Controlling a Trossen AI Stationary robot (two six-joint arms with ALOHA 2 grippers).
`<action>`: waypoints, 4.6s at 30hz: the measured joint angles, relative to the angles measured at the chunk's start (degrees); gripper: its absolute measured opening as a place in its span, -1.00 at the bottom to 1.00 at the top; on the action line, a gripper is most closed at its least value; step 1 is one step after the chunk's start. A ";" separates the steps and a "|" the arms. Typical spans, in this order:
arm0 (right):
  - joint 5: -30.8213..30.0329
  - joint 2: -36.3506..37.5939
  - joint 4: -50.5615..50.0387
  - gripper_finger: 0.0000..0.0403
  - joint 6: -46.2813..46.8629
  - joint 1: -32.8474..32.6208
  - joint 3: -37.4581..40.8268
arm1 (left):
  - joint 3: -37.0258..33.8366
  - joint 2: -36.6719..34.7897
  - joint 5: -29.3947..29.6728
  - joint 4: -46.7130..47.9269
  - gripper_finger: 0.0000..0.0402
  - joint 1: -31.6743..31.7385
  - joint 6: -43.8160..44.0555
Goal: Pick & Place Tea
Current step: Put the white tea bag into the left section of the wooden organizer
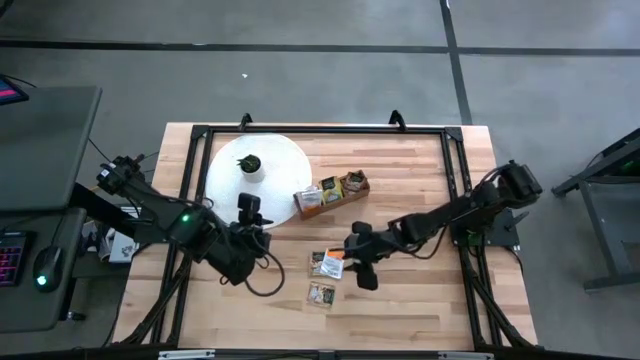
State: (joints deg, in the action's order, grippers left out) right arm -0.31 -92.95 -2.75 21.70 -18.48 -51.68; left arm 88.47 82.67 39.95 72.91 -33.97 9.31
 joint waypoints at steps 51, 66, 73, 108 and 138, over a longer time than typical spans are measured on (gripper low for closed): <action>-9.08 -9.44 5.61 0.09 0.98 -5.63 0.00 | -0.09 0.00 2.46 3.63 -0.21 -5.55 10.48; -12.59 -12.88 12.76 0.09 -2.33 -7.02 0.00 | -0.09 0.00 2.41 3.65 -0.21 -5.55 10.49; -11.65 -16.23 13.22 0.09 -0.35 -8.20 0.00 | -0.09 0.00 2.21 3.76 -0.21 -5.55 10.48; -12.55 -21.95 14.86 -0.97 14.72 -7.16 -0.26 | -0.09 0.00 1.34 3.71 -0.21 -5.55 10.67; -22.00 -10.85 1.84 0.04 12.69 -3.41 0.22 | -0.07 -0.02 -0.70 3.60 -0.21 -5.53 10.52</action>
State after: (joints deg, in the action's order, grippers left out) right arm -22.31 -103.81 -0.91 34.39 -21.89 -51.46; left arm 88.40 82.65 39.24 76.51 -39.51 19.84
